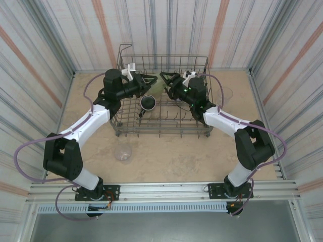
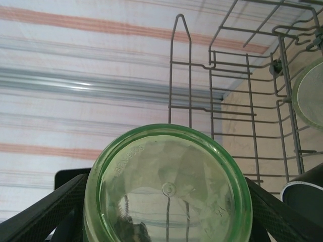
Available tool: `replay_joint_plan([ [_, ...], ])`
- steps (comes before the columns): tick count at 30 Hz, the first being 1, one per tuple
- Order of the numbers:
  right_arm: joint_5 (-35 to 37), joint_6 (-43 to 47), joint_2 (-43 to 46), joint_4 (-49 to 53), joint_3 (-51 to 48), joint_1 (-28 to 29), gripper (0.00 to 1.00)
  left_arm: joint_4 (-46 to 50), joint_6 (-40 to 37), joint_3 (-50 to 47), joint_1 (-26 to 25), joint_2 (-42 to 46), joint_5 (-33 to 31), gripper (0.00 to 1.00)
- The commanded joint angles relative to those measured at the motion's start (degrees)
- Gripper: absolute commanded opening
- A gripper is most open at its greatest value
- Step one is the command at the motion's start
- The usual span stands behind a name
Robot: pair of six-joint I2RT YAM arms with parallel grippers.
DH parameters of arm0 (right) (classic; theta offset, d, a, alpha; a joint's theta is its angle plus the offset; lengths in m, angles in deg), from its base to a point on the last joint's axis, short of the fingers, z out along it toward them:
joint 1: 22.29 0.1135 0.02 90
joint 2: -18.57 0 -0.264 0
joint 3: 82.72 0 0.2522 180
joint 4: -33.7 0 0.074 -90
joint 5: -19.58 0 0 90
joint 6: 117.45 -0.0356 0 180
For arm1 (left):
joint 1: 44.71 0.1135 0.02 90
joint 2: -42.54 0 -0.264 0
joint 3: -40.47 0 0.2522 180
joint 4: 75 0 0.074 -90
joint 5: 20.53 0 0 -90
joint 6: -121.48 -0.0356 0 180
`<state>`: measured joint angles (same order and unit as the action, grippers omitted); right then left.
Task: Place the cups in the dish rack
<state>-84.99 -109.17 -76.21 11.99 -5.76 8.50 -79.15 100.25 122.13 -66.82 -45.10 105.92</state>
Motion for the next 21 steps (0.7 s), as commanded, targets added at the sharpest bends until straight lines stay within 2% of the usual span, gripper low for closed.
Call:
replay_joint_plan([
  [1,0.17,2.90,2.36,-0.05,0.07,0.42,0.45,4.39,-4.52,2.10,-0.39,2.13,1.17,0.33],
  [4,0.16,3.45,2.41,0.75,0.26,0.39,0.45,9.01,-8.19,2.84,-0.39,3.98,0.03,0.42],
  [6,0.17,3.57,2.30,0.59,0.23,0.25,0.44,11.35,-9.87,2.85,-0.24,5.36,-1.46,0.52],
  [14,0.06,4.90,3.96,2.68,-0.09,-0.65,0.43,17.20,-13.98,3.29,0.94,8.14,-2.51,0.76],
  [21,1.93,10.81,7.68,10.08,0.28,-1.31,0.43,24.68,-18.39,2.68,2.97,13.01,-3.82,0.91],
])
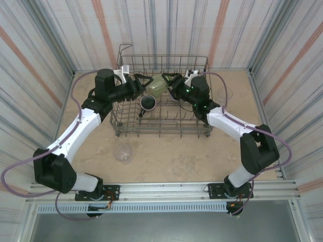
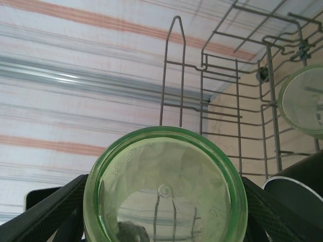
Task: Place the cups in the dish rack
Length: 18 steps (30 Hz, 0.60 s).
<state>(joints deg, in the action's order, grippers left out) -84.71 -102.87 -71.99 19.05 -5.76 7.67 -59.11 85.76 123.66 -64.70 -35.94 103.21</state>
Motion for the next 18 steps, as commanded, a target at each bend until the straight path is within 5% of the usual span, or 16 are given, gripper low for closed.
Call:
replay_joint_plan([
  [1,1.99,5.88,4.11,4.91,0.64,-0.59,0.43,5.82,-4.77,1.15,1.28,4.72,-1.28,0.94],
  [12,10.03,24.34,9.84,23.86,4.67,0.60,0.43,18.14,-12.25,-0.55,6.70,13.35,-3.60,0.99],
  [18,20.19,33.07,10.90,33.83,7.64,2.80,0.43,21.79,-14.04,-2.79,10.91,15.82,-2.52,0.99],
])
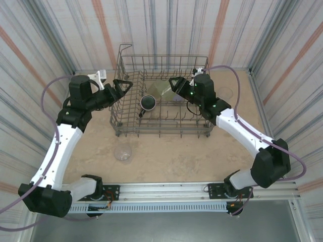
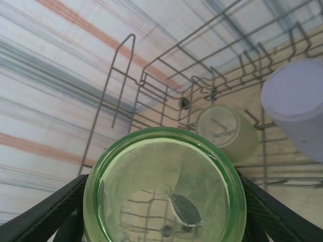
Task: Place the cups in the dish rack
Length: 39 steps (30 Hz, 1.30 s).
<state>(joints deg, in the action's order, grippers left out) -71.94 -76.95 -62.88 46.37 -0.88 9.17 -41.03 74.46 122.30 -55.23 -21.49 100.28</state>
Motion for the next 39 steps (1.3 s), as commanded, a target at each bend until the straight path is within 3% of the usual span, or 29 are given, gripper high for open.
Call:
replay_joint_plan([
  [1,9.74,8.46,1.56,7.51,3.26,2.02,0.43,4.08,-2.86,-1.86,2.22,1.71,0.87,0.99],
  [7,15.37,12.23,-0.87,9.55,4.52,3.99,0.43,8.29,-6.14,-2.26,5.88,3.49,1.53,0.99],
  [15,20.85,16.58,-4.18,12.38,6.71,5.36,0.43,10.76,-9.96,-3.65,7.16,4.61,-0.11,0.99],
  [39,27.08,21.05,-15.35,6.39,8.97,6.15,0.44,16.07,-17.09,-4.90,10.89,5.24,-1.48,0.99],
])
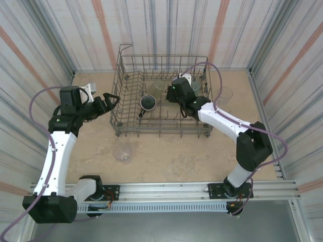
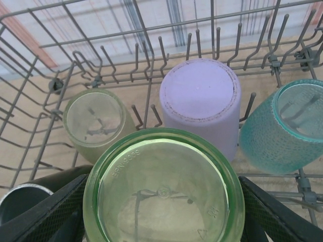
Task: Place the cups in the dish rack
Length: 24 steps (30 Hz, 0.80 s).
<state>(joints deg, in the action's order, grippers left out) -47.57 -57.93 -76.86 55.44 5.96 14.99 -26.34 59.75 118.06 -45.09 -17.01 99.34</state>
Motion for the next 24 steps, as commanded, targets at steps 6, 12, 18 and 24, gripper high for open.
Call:
replay_joint_plan([
  [6,3.87,2.90,-4.14,-4.56,2.92,0.41,0.43,2.09,-2.96,-1.10,1.56,0.76,-0.23,0.99],
  [12,5.34,3.70,-6.24,-5.51,2.96,0.73,0.43,3.93,-3.83,0.48,1.79,0.08,0.51,0.99],
  [18,6.44,4.71,-8.28,-5.73,2.96,0.94,0.44,4.04,-4.53,0.49,2.01,-0.12,0.03,0.99],
  [24,7.11,4.51,-10.23,-6.99,2.47,1.10,0.45,4.46,-5.46,0.86,2.30,-0.89,0.11,0.99],
])
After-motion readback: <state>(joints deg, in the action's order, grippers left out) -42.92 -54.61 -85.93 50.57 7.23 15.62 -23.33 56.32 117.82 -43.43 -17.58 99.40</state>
